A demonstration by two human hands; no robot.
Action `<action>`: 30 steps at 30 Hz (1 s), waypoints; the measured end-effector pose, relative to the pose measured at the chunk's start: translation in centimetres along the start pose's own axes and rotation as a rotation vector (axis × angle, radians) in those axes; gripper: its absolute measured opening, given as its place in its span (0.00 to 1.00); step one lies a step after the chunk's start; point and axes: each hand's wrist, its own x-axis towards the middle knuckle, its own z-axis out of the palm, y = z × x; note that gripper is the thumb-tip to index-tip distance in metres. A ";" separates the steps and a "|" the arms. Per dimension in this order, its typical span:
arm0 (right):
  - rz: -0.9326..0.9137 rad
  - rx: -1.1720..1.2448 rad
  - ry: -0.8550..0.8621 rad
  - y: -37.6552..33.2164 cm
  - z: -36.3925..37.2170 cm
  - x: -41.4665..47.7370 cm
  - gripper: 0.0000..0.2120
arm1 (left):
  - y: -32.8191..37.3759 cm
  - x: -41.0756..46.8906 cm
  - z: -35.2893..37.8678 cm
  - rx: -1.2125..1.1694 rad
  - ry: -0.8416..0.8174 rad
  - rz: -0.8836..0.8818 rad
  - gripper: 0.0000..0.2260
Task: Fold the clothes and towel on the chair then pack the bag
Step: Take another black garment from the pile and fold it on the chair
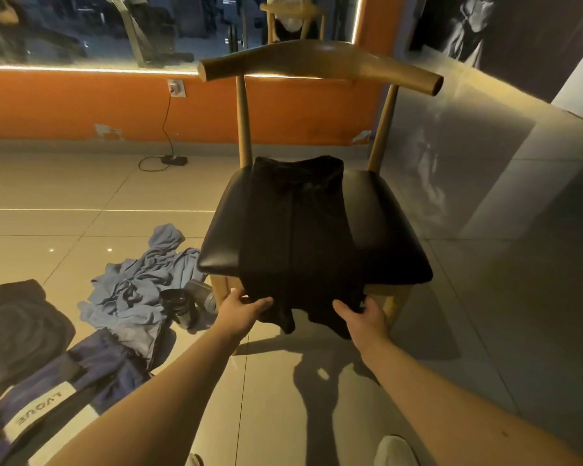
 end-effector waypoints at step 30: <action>-0.326 -0.496 -0.477 -6.2 -7.5 -10.8 0.29 | 2.8 -12.2 -4.4 0.710 0.079 0.773 0.06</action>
